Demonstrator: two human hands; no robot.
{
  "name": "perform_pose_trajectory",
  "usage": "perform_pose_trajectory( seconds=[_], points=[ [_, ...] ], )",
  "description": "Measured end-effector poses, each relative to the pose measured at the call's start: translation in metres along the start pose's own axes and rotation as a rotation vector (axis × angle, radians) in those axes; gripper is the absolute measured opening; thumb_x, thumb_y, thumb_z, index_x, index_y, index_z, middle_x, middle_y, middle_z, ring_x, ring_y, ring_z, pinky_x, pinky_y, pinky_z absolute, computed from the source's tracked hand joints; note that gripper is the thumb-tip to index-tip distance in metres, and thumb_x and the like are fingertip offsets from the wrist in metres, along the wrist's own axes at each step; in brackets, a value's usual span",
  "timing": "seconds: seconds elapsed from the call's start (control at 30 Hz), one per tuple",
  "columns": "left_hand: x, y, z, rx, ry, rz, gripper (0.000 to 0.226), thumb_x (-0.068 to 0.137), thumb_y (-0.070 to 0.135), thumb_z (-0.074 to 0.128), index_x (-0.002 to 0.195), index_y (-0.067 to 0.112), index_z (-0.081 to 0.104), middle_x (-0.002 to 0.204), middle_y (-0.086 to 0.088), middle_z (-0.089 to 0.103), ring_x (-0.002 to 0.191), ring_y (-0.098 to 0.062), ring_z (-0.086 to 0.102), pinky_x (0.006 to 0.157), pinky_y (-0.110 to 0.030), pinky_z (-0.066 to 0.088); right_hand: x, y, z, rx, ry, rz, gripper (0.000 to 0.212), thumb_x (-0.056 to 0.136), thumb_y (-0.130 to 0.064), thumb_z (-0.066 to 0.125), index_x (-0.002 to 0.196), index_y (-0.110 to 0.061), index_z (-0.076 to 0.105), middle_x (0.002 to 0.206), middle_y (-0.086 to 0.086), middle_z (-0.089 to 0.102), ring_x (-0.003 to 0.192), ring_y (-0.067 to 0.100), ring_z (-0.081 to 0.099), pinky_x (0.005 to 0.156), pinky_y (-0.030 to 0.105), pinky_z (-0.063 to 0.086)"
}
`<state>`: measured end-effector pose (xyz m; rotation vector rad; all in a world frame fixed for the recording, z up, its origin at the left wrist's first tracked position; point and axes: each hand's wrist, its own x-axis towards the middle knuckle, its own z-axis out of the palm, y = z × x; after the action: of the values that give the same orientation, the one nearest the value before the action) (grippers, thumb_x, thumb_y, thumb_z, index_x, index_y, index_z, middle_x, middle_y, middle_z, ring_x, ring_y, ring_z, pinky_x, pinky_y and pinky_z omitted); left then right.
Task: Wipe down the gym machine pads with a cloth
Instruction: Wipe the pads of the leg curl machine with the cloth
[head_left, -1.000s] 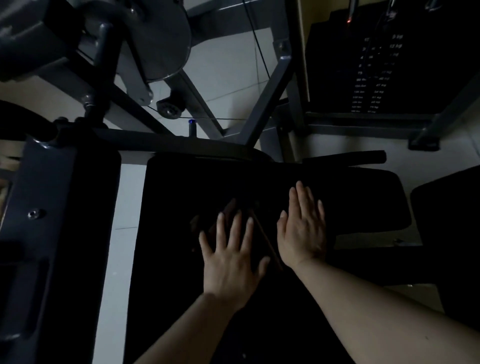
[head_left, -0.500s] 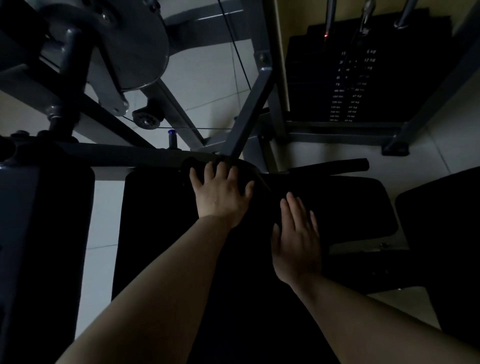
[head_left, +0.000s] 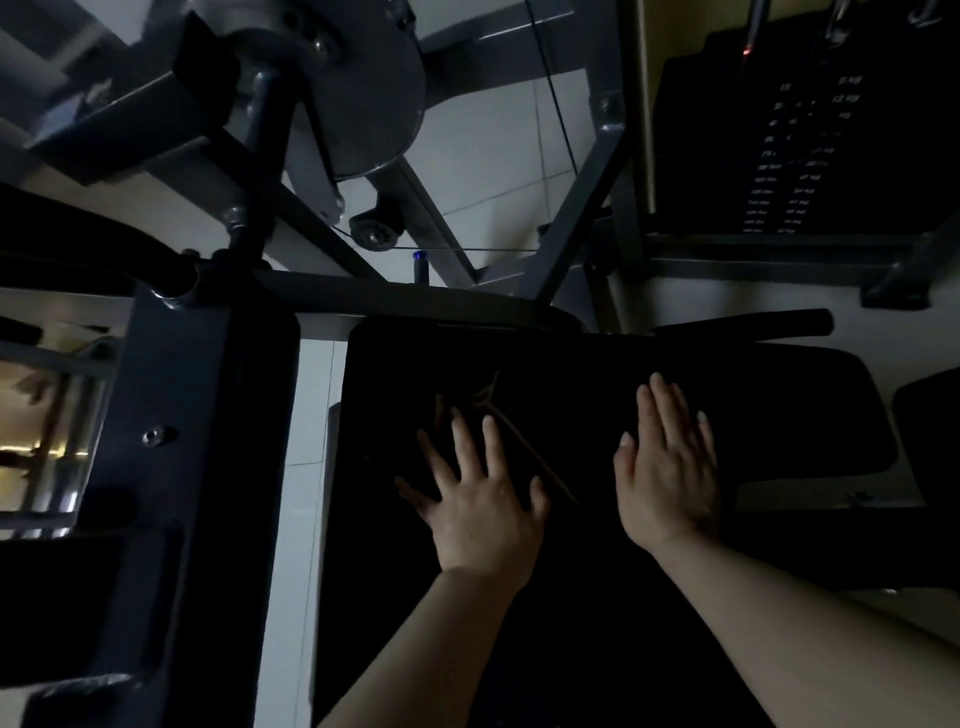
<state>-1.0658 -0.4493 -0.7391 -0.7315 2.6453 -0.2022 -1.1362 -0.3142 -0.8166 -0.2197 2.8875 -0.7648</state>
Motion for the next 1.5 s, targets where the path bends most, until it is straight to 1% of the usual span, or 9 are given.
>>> perform_pose_trajectory(
  seconds=[0.17,0.33,0.43,0.7,0.8,0.93,1.1,1.3,1.5],
  points=[
    [0.065,0.015,-0.024,-0.003,0.058,0.017,0.079,0.089,0.069,0.019,0.151,0.028,-0.008,0.159,-0.001,-0.017,0.142,-0.037,-0.019,0.105,-0.071,0.004,0.001,0.001,-0.001,0.007,-0.004,-0.001,0.062,0.089,-0.037,0.022,0.139,-0.009,0.046,0.152,0.006,0.034,0.139,0.021,0.033,0.113,0.04,0.02],
    [0.132,0.022,-0.045,-0.003,0.151,0.085,0.066,0.09,0.068,0.02,0.137,0.027,0.042,0.146,0.001,0.037,0.145,-0.03,0.006,0.106,-0.07,0.002,0.003,0.004,0.0,0.018,-0.011,-0.02,0.062,0.088,-0.037,0.023,0.141,-0.011,0.043,0.154,0.004,0.03,0.141,0.018,0.028,0.114,0.035,0.009],
    [0.138,0.022,-0.048,0.014,0.182,0.077,0.061,0.09,0.067,0.021,0.123,0.026,0.054,0.136,0.001,0.048,0.141,-0.028,0.019,0.107,-0.068,0.003,0.004,0.003,-0.001,0.038,-0.003,-0.023,0.062,0.089,-0.037,0.024,0.141,-0.012,0.043,0.154,0.003,0.03,0.141,0.018,0.027,0.115,0.035,0.009],
    [0.066,0.002,-0.02,-0.105,0.189,-0.058,0.073,0.094,0.059,0.021,0.153,0.018,0.007,0.159,-0.005,0.011,0.145,-0.033,-0.004,0.115,-0.055,-0.004,0.001,0.0,-0.003,0.023,0.019,-0.006,0.062,0.089,-0.037,0.024,0.137,-0.008,0.048,0.151,0.007,0.036,0.137,0.022,0.037,0.112,0.044,0.024],
    [0.022,-0.008,0.003,-0.103,0.21,-0.041,0.064,0.096,0.042,0.025,0.151,0.011,0.019,0.155,-0.008,0.023,0.144,-0.033,0.01,0.117,-0.048,0.003,0.001,-0.001,-0.003,0.014,0.006,-0.003,0.063,0.089,-0.037,0.022,0.139,-0.007,0.046,0.152,0.007,0.034,0.138,0.023,0.035,0.113,0.043,0.021],
    [-0.012,-0.015,0.012,-0.073,0.173,0.022,0.064,0.082,0.019,0.053,0.143,0.006,0.038,0.146,-0.009,0.041,0.136,-0.034,0.035,0.114,-0.046,0.02,0.001,-0.001,-0.003,0.031,-0.011,-0.007,0.065,0.088,-0.038,0.02,0.14,-0.008,0.043,0.153,0.007,0.031,0.139,0.023,0.032,0.115,0.043,0.019],
    [0.061,-0.02,-0.02,-0.142,0.192,-0.037,0.061,0.099,0.018,0.031,0.153,0.015,0.004,0.161,0.002,-0.001,0.147,-0.024,-0.005,0.117,-0.039,-0.006,0.001,0.0,-0.002,0.062,0.016,-0.018,0.063,0.088,-0.036,0.024,0.138,-0.005,0.046,0.151,0.01,0.035,0.138,0.026,0.035,0.113,0.046,0.023],
    [0.14,-0.022,-0.044,-0.132,0.227,-0.12,0.057,0.101,0.033,0.026,0.152,0.011,0.014,0.16,-0.001,0.008,0.147,-0.024,-0.006,0.117,-0.04,-0.008,0.001,0.002,0.0,0.05,0.027,-0.019,0.062,0.088,-0.035,0.025,0.138,-0.006,0.046,0.152,0.008,0.035,0.138,0.023,0.034,0.113,0.043,0.021],
    [0.086,-0.033,-0.026,-0.182,0.279,-0.054,0.059,0.099,0.023,0.031,0.153,0.016,0.009,0.161,0.002,0.005,0.147,-0.02,-0.004,0.117,-0.034,-0.007,0.0,0.001,0.0,0.059,0.042,-0.023,0.062,0.088,-0.036,0.025,0.138,-0.006,0.047,0.152,0.008,0.035,0.138,0.023,0.035,0.113,0.043,0.021]
  ],
)
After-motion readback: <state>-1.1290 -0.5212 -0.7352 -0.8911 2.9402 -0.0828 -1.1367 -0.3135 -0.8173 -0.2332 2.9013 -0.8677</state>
